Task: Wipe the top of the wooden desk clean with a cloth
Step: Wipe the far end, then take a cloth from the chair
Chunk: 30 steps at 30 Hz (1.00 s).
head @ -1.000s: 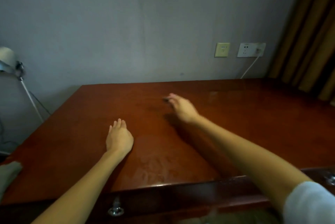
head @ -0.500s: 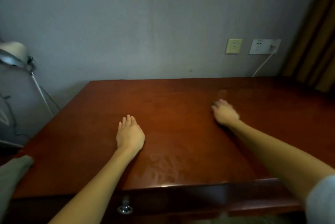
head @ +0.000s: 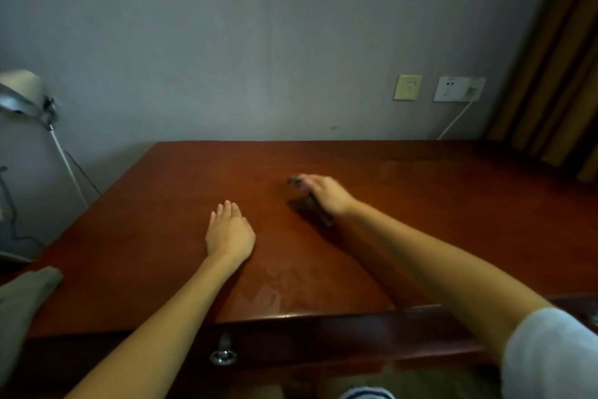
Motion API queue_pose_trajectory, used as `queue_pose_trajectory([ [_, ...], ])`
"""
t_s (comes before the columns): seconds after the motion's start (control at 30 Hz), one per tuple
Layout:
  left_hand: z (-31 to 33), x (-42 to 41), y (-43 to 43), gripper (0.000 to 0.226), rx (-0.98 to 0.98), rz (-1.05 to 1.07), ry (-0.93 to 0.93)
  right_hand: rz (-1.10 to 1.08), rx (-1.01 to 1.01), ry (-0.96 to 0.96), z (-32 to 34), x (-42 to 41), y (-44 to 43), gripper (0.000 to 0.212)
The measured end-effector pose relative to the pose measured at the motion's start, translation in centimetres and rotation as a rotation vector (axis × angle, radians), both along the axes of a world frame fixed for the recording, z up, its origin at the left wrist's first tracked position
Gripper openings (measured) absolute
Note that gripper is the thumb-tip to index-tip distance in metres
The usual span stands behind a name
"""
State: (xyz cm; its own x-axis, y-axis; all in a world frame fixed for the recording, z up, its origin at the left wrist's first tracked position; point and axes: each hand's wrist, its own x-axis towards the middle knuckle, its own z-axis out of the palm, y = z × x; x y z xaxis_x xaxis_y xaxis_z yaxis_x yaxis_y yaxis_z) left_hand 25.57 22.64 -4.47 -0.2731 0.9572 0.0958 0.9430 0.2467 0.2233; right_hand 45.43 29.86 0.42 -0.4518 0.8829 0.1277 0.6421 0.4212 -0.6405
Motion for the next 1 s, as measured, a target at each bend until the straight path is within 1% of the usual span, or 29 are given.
queue_pose_trajectory([
  [0.07,0.0,-0.1,0.0,0.053,-0.002,0.002,0.0,-0.143,0.037,-0.014,1.1,6.8,0.0,0.039],
  [0.13,-0.2,0.0,0.1,0.053,-0.005,0.007,0.011,-0.363,0.091,-0.126,0.7,14.8,-0.9,0.041],
  [0.2,-0.3,0.2,0.2,0.053,-0.008,0.02,0.017,-0.596,0.073,-0.234,-0.9,22.4,-2.7,0.042],
  [0.27,-0.3,0.4,0.4,0.053,-0.012,0.038,0.019,-0.744,0.002,-0.289,-2.6,26.6,-4.2,0.046],
  [0.33,-0.3,0.5,0.4,0.053,-0.022,0.047,0.022,-0.789,-0.01,-0.307,-3.5,26.4,-4.5,0.048],
  [0.37,-0.2,0.5,0.5,0.053,-0.025,0.047,0.025,-0.788,0.013,-0.32,-3.7,24.9,-4.2,0.048],
  [0.43,-0.2,0.5,0.4,0.053,-0.029,0.05,0.024,-0.69,0.076,-0.337,-3.8,20.1,-3.9,0.045],
  [0.53,-0.2,0.5,0.3,0.053,-0.03,0.049,0.026,-0.45,0.132,-0.325,-4.8,10.3,-4.1,0.043],
  [0.63,-0.1,0.6,0.2,0.052,-0.029,0.04,0.027,-0.211,0.157,-0.326,-4.9,0.2,-5.4,0.045],
  [0.73,-0.2,0.4,0.3,0.052,-0.014,0.026,0.019,0.002,0.156,-0.331,-4.4,-6.3,-7.1,0.047],
  [0.8,-0.3,0.2,0.3,0.052,-0.011,0.014,0.008,0.107,0.105,-0.297,-3.8,-7.4,-7.3,0.045],
  [0.87,-0.3,-0.1,0.3,0.051,-0.007,0.008,0.007,0.109,0.003,-0.167,-2.6,-6.0,-7.4,0.04],
  [0.93,-0.3,-0.2,0.4,0.051,-0.004,0.0,0.011,-0.016,0.021,-0.001,-1.2,-2.4,-7.5,0.036],
  [1.0,-0.3,-0.3,0.4,0.051,-0.004,-0.004,0.012,-0.177,0.102,0.091,0.1,3.4,-7.5,0.036],
])
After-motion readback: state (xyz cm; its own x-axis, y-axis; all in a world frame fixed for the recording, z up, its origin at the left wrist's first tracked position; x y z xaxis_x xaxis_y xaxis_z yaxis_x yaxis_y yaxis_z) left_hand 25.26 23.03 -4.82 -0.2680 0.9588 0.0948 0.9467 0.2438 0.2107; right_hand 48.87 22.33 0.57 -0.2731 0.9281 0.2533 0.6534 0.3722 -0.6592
